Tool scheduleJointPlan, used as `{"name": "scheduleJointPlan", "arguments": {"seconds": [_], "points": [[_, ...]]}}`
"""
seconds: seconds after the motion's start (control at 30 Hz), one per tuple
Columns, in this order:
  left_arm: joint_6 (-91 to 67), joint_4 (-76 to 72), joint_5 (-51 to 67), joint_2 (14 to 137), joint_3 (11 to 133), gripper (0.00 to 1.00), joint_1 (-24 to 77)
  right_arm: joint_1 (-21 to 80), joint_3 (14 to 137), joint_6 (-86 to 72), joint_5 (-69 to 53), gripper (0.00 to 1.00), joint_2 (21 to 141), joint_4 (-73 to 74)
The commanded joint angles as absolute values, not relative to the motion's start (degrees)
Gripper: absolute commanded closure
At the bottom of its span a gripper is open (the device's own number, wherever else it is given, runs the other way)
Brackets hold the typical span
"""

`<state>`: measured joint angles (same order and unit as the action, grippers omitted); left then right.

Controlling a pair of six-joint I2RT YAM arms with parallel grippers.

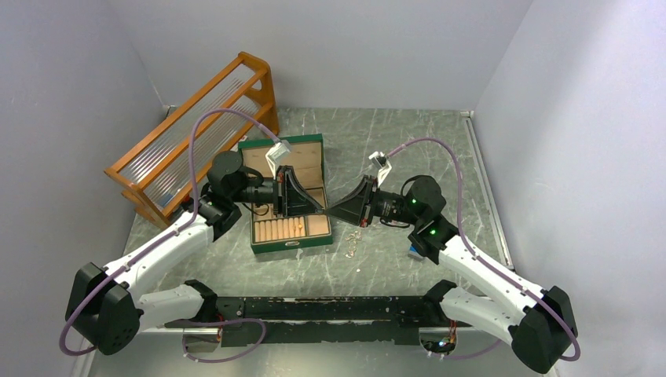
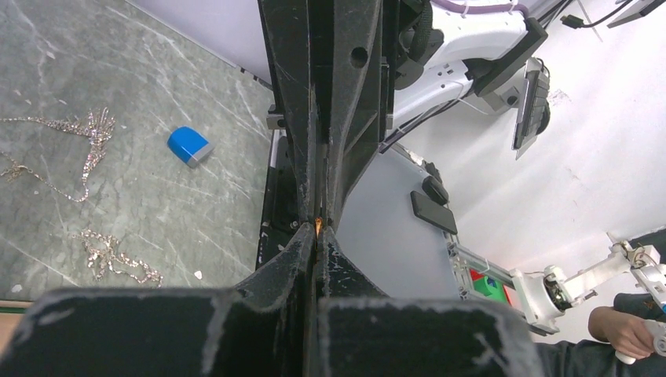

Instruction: Organize the mixed jewelry

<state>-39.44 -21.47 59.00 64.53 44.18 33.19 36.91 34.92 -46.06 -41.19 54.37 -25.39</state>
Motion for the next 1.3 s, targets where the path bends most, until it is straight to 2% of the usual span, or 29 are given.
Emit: {"name": "scheduleJointPlan", "arguments": {"seconds": [0.0, 0.17, 0.37, 0.53, 0.6, 0.7, 0.77, 0.83, 0.97, 1.1, 1.27], "points": [[-39.5, -24.6, 60.7, 64.5, 43.8, 0.95, 32.8, 36.7, 34.8, -46.3, -42.1, 0.93, 54.6, -27.8], [-39.1, -23.7, 59.7, 64.3, 43.9, 0.93, 32.9, 36.7, 34.7, -46.3, -42.0, 1.00, 54.5, -27.5], [-32.6, -10.7, 44.8, 60.3, 43.9, 0.45, 32.7, 36.7, 34.8, -44.1, -38.6, 1.00, 54.5, -22.6], [-27.6, 3.0, 28.5, 55.8, 44.2, 0.23, 32.6, 36.7, 34.6, -41.8, -35.5, 1.00, 55.6, -18.5], [-27.1, 10.7, 17.0, 53.8, 44.5, 0.16, 32.6, 36.8, 34.9, -40.7, -33.5, 1.00, 56.4, -16.3], [-34.6, 27.3, -11.8, 51.8, 45.2, 0.03, 32.6, 36.8, 35.2, -39.2, -31.0, 1.00, 57.9, -13.7], [-36.8, 34.3, -23.6, 51.8, 44.9, 0.02, 32.6, 36.8, 35.4, -38.9, -30.1, 1.00, 59.1, -13.0], [-39.5, 38.1, -25.9, 51.8, 44.2, 0.02, 32.6, 36.8, 35.6, -38.9, -29.7, 1.00, 60.1, -12.9], [-44.2, 36.4, -26.9, 51.3, 39.5, 0.02, 32.5, 36.8, 36.0, -39.3, -30.5, 1.00, 62.7, -13.9], [-47.4, 31.7, -25.1, 51.3, 35.0, 0.17, 32.6, 37.0, 36.9, -39.2, -30.2, 1.00, 63.7, -13.3], [-50.1, 29.3, -24.0, 53.7, 31.8, 0.41, 32.6, 37.2, 37.2, -39.1, -30.1, 1.00, 63.8, -12.6]]}}
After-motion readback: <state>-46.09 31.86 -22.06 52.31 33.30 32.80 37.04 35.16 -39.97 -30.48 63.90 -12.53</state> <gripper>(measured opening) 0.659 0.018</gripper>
